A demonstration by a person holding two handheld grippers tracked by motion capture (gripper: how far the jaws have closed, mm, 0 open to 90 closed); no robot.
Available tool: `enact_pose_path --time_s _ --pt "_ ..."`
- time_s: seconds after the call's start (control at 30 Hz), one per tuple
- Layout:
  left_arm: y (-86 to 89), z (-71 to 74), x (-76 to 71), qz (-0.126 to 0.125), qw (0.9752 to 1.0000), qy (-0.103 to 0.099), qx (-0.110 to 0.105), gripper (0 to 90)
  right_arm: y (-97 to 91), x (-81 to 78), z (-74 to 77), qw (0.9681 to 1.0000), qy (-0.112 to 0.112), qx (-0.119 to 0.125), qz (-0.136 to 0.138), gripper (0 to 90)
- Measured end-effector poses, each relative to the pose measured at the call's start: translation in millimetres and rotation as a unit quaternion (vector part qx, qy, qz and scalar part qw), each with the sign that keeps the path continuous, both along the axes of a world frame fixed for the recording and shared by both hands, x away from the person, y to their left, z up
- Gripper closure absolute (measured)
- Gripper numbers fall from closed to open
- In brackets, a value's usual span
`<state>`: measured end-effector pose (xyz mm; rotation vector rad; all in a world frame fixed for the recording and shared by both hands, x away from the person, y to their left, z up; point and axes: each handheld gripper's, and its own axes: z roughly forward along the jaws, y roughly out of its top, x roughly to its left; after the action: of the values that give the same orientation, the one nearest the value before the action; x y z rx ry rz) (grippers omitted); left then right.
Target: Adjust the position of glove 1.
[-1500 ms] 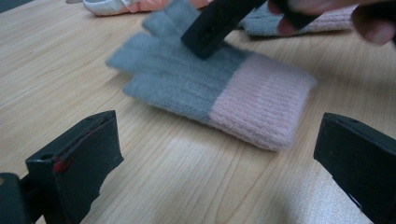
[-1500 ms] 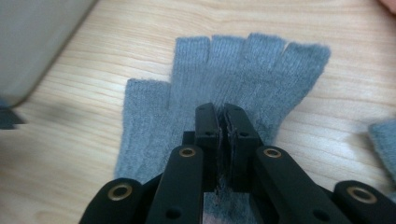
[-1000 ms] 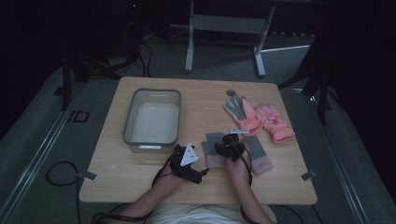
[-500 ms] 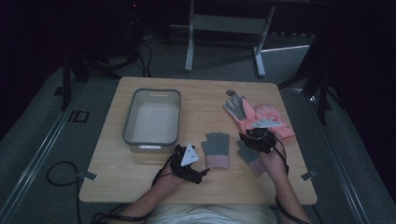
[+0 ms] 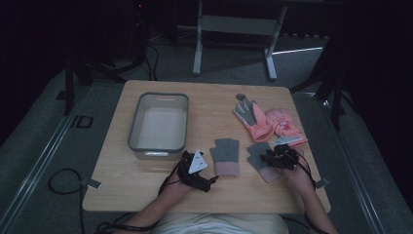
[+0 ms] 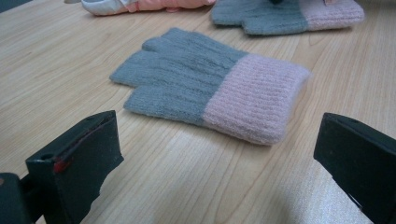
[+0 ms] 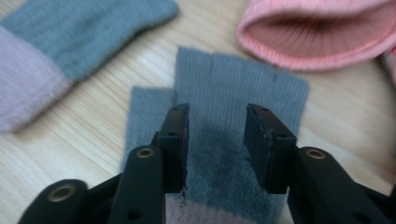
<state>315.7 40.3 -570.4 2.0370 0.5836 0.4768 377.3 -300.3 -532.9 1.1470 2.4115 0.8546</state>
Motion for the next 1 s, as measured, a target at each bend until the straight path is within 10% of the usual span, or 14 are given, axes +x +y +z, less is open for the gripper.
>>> enact_pose_path --time_s 0.43,0.7,1.0 --pt "-0.9 -0.1 -0.6 0.0 1.0 -0.003 0.005 0.3 8.0 -2.7 -13.0 0.9997 -0.007 -0.022 -0.005 79.8" --pt "-0.4 0.0 -0.8 0.002 1.0 -0.004 0.002 0.3 7.3 -15.1 7.8 0.9991 -0.013 0.007 -0.04 85.1" --pt "-0.3 0.1 -0.4 0.003 1.0 -0.003 0.003 0.3 4.6 -43.2 37.4 0.9861 -0.042 0.043 -0.155 85.1"
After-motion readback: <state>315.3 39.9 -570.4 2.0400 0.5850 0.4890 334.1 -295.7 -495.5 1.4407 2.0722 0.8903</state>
